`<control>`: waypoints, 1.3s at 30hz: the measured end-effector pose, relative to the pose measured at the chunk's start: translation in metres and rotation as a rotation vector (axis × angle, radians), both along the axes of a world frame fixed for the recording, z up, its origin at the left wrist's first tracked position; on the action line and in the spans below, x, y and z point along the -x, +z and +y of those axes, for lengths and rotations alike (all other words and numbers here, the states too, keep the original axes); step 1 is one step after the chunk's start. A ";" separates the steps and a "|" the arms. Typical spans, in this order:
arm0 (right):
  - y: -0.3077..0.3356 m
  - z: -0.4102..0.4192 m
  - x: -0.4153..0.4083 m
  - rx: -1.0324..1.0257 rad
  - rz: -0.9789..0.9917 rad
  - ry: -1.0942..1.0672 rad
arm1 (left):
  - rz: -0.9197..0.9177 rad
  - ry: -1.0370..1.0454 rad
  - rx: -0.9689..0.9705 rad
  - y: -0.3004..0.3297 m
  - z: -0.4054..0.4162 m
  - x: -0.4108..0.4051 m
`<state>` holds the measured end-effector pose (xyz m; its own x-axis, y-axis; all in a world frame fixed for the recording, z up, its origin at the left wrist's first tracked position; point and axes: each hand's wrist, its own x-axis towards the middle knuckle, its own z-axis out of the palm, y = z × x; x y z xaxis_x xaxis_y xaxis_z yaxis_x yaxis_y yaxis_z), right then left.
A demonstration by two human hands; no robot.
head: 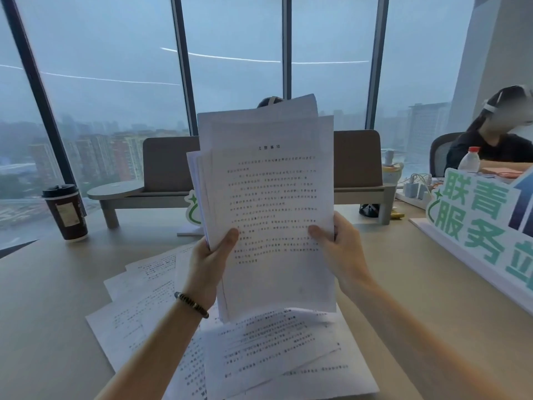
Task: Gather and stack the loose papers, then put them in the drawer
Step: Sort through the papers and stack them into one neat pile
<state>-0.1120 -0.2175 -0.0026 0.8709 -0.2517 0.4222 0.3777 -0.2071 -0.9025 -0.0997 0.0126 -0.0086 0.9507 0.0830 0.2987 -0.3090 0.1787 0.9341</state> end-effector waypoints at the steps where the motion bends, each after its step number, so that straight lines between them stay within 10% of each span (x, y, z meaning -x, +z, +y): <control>1: -0.004 0.001 0.001 -0.009 0.009 0.009 | 0.023 -0.013 0.021 -0.001 0.000 0.002; 12: -0.062 0.021 0.026 -0.039 0.035 0.094 | 0.114 -0.022 -0.062 -0.019 0.000 0.003; 24: 0.106 0.010 -0.016 0.350 -0.381 -0.021 | 0.126 -0.114 0.017 -0.018 0.005 0.003; 39: 0.129 -0.004 -0.024 0.712 -0.287 -0.101 | 0.103 -0.179 0.017 -0.018 0.009 0.003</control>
